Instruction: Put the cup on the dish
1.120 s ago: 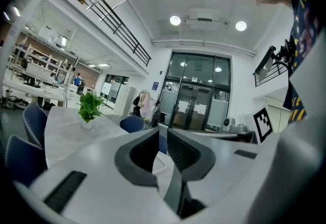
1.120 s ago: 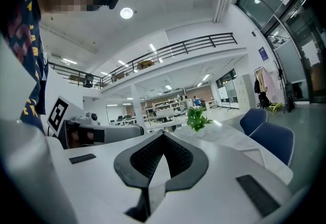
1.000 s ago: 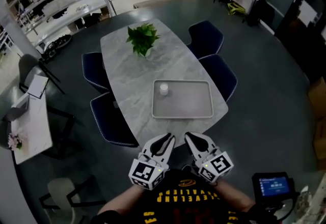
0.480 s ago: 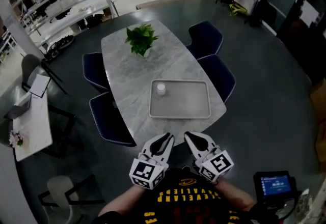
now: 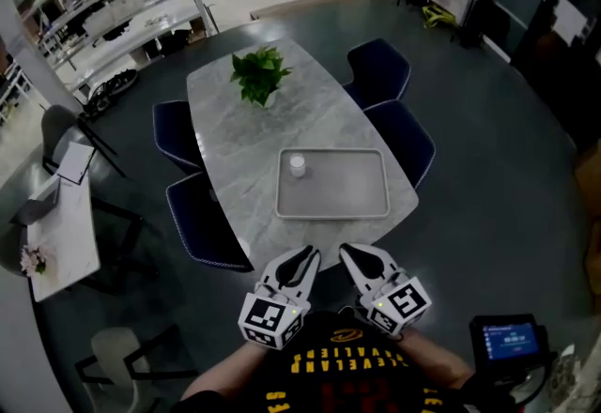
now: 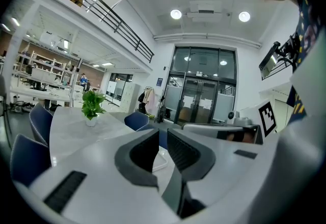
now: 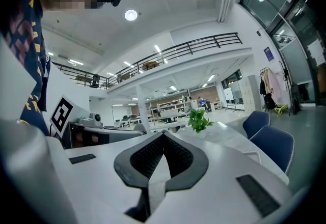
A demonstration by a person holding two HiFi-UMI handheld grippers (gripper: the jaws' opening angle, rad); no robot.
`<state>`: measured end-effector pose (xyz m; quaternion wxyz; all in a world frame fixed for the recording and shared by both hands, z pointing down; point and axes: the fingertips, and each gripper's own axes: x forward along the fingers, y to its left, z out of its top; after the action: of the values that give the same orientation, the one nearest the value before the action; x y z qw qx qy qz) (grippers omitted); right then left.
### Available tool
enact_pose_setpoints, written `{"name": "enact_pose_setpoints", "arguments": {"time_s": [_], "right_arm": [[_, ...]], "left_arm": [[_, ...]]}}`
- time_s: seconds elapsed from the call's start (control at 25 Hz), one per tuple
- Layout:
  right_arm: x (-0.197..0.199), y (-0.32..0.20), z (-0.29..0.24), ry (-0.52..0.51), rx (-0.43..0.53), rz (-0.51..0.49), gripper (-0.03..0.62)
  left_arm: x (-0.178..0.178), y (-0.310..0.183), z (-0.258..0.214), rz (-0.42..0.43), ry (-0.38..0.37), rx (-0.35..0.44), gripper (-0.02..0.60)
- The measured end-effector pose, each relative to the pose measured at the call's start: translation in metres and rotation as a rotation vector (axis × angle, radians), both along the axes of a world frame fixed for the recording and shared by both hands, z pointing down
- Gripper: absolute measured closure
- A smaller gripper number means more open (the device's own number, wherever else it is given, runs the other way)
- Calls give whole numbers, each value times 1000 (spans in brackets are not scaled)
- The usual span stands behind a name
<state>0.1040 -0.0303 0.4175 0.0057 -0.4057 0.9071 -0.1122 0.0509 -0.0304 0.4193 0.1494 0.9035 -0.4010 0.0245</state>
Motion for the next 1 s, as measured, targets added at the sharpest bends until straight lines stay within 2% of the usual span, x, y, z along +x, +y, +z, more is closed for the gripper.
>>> {"name": "enact_pose_setpoints", "arguments": {"time_s": [0.28, 0.48, 0.8, 1.0], "right_arm": [[-3, -8, 2, 17, 7, -2, 587], [-16, -39, 30, 34, 11, -15, 587], [-10, -3, 4, 37, -23, 57, 588], [-18, -13, 12, 48, -34, 87, 588]], "left_arm": [[-1, -9, 3, 12, 15, 2, 529], [-19, -37, 25, -26, 12, 7, 529], [-11, -7, 8, 47, 24, -34, 529], [-17, -19, 15, 83, 33, -37, 529]]}}
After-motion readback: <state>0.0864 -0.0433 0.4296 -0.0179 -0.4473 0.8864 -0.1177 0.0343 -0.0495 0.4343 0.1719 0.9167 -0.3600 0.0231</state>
